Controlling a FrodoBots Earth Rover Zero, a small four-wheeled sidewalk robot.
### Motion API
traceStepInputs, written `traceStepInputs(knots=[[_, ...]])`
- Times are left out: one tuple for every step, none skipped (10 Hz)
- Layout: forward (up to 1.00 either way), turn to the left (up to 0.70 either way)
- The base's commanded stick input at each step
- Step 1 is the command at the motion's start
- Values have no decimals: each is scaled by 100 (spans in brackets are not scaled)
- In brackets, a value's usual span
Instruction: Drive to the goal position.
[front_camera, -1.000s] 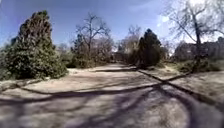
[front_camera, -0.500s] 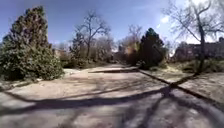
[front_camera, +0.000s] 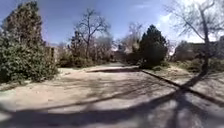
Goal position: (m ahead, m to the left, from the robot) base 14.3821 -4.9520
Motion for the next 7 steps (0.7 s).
traceStepInputs(knots=[[100, 0], [100, 0], [100, 0], [100, 0], [100, 0], [100, 0], [100, 0]])
